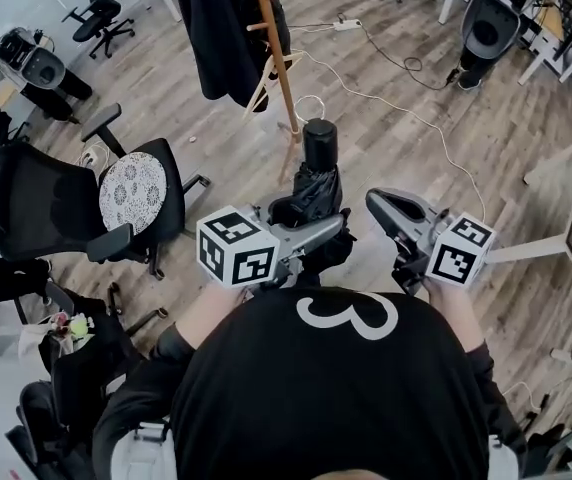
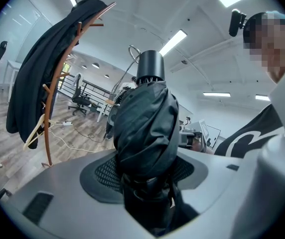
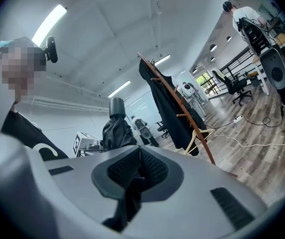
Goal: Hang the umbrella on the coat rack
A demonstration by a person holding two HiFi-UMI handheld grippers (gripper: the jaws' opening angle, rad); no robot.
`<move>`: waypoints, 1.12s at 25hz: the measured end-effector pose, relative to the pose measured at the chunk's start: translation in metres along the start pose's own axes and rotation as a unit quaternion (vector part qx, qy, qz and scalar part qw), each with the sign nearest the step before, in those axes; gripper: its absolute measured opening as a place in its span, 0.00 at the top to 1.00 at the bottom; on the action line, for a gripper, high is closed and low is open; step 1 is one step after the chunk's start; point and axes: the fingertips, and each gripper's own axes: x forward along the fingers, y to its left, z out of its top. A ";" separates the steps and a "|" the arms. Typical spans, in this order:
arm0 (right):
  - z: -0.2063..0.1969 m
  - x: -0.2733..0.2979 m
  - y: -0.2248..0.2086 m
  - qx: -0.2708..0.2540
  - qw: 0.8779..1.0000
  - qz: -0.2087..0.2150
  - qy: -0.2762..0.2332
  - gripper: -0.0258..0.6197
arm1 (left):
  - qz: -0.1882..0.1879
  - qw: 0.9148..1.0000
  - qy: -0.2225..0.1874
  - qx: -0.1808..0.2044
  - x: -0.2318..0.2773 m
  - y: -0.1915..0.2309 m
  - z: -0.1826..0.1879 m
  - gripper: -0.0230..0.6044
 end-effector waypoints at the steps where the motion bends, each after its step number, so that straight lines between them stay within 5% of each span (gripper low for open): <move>1: 0.003 0.010 -0.009 0.004 1.000 -0.002 0.001 0.92 | -0.001 1.000 0.002 -0.002 0.002 0.013 0.005 0.54; 17: 0.064 0.149 -0.101 0.013 1.000 -0.013 0.001 0.92 | -0.004 1.000 0.007 -0.012 0.011 0.171 0.080 0.54; 28: 0.082 0.175 -0.126 0.004 1.000 -0.018 -0.008 0.92 | -0.012 1.000 0.005 0.002 0.022 0.206 0.103 0.54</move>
